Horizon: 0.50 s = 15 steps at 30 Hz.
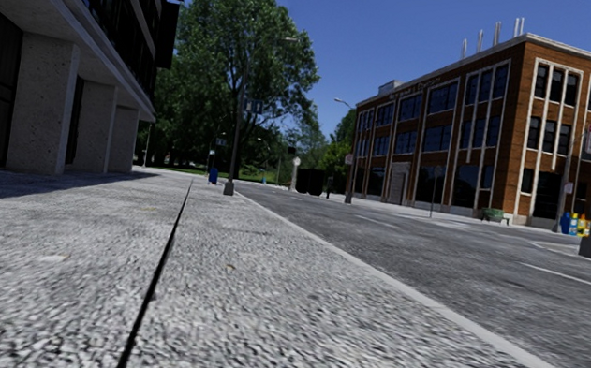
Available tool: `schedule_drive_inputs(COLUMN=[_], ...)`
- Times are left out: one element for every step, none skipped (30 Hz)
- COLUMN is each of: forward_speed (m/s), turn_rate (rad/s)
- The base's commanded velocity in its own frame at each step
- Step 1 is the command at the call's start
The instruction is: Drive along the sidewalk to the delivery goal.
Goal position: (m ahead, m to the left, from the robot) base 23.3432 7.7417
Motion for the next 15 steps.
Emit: schedule_drive_inputs(forward_speed=[1.93, 1.93, 1.93, 1.93, 1.93, 1.93, 1.93, 1.96, 2.00, 2.00, 2.00, 2.00, 2.00, 2.00, 2.00], turn_rate=[0.63, 0.63, 0.63, 0.63, 0.63, 0.63, 0.63, 0.63, 0.63, 0.63, 0.63, 0.63, 0.63, 0.63, 0.63])
